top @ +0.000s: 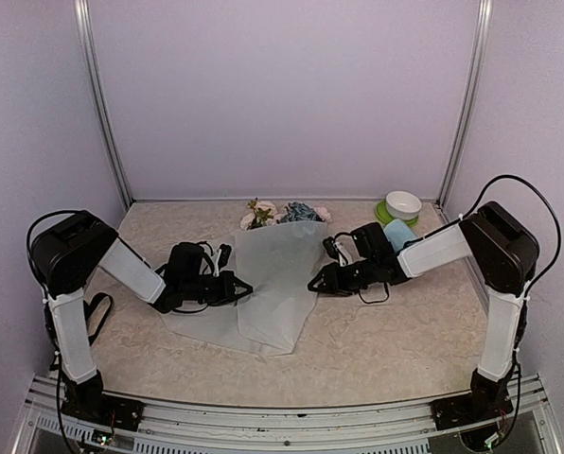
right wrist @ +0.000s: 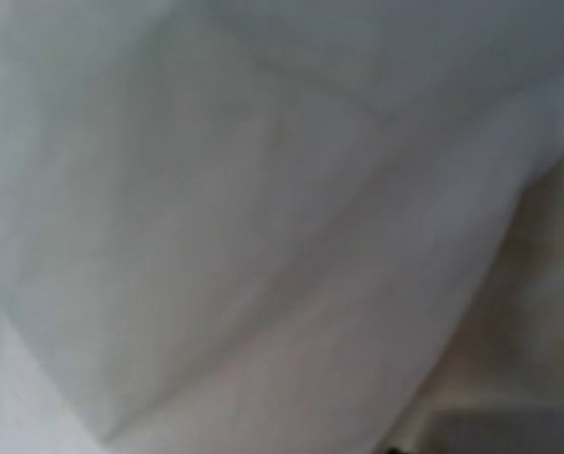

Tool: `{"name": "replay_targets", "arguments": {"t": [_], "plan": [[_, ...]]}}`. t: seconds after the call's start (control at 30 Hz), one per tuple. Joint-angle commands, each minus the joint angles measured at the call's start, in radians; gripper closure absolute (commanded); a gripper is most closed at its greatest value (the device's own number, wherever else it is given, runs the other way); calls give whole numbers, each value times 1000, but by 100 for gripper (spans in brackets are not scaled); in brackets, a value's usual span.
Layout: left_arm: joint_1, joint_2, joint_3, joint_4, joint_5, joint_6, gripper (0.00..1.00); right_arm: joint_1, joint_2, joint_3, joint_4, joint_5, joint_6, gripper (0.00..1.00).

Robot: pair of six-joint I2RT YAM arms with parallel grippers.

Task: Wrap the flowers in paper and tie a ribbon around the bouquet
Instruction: Press the fold line on the 2/3-folded wrapping paper.

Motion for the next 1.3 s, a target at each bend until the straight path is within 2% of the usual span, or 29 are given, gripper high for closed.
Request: {"name": "replay_targets", "arguments": {"t": [0.0,0.1,0.27,0.57,0.7,0.8,0.87,0.93,1.0,1.1,1.2,1.27], "plan": [[-5,27,3,-69,-31,1,100,5,46,8,113,-107,72,67],[-12,22,7,-96,-43,2,100,3,40,-19,154,-114,94,83],[-46,16,33,-168,-54,18,100,-22,10,-26,119,-92,65,100],[-125,11,65,-132,-20,15,100,-126,-25,-37,-44,-105,-88,100],[-169,55,146,-152,16,39,100,-178,-42,-29,-118,-107,-179,100],[-161,87,155,-144,3,-3,100,-185,-47,-8,-161,-90,-209,99],[-154,93,134,-113,6,-26,100,-185,-58,-6,-174,-71,-217,79],[-154,88,111,-85,11,-32,100,-185,-83,-1,-215,-32,-229,72],[-157,80,99,-80,5,-25,100,-180,-131,1,-270,42,-237,71],[-158,80,96,-74,3,-15,100,-111,-247,-9,-335,215,-257,68],[-156,79,97,-69,-2,-19,100,32,-344,-7,-390,418,-272,65],[-155,79,98,-68,-3,-19,100,130,-371,-2,-395,462,-283,69]]}}
